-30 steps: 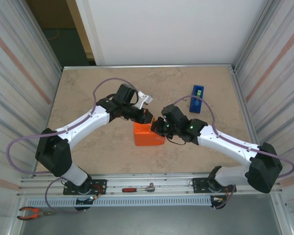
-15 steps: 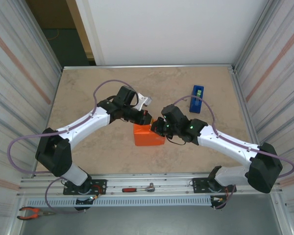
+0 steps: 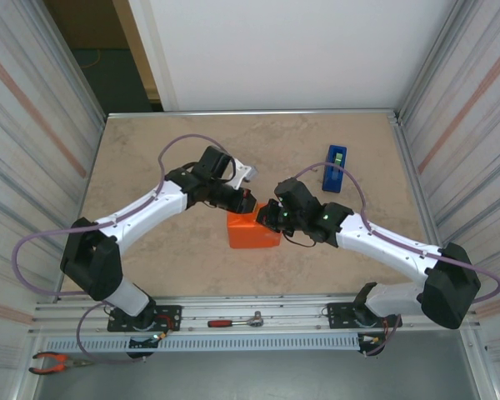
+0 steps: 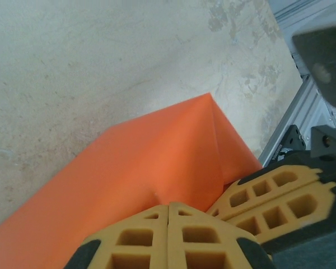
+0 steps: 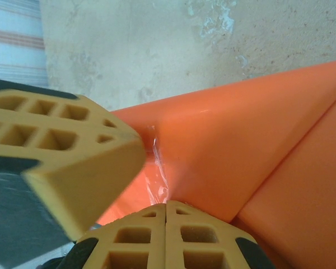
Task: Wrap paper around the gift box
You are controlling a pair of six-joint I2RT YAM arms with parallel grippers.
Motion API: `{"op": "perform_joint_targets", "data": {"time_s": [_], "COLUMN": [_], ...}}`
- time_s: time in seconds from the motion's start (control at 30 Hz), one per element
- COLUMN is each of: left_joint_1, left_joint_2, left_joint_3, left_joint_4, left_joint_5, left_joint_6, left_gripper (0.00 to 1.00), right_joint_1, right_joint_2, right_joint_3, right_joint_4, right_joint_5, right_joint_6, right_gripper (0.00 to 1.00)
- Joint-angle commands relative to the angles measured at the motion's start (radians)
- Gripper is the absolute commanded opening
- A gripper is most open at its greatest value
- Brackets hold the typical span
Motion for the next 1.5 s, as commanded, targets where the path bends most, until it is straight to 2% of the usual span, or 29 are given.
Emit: {"op": "perform_joint_targets", "data": {"time_s": [0.0,0.17,0.6,0.93,1.17,1.47], "left_joint_1": [0.0,-0.001,-0.011,-0.011,-0.016,-0.037], "left_joint_2": [-0.012,0.022,0.064,-0.047,-0.117,-0.13], "left_joint_3": [0.086,0.095,-0.04,0.035,-0.04,-0.108], "left_joint_4": [-0.043,-0.028,0.043,-0.052,-0.072,-0.052], "left_joint_5": [-0.02,0.0,-0.024,-0.033,-0.003,-0.011], "left_joint_6": [0.04,0.023,0.002,0.064,0.072,0.074], "left_gripper": [0.0,0.0,0.0,0.0,0.01,0.01], "right_joint_1": [0.004,0.005,0.004,0.007,0.009,0.011], "right_joint_2": [0.028,0.028,0.022,0.008,0.004,0.005], "right_joint_3": [-0.06,-0.063,-0.072,-0.077,-0.082,-0.09], "right_joint_4": [-0.151,-0.148,-0.139,-0.138,-0.137,-0.132], "right_joint_5": [0.043,0.043,0.041,0.047,0.05,0.046], "right_joint_6": [-0.003,-0.002,0.004,0.008,0.008,0.012], "right_gripper": [0.0,0.0,0.0,0.0,0.0,0.0]}}
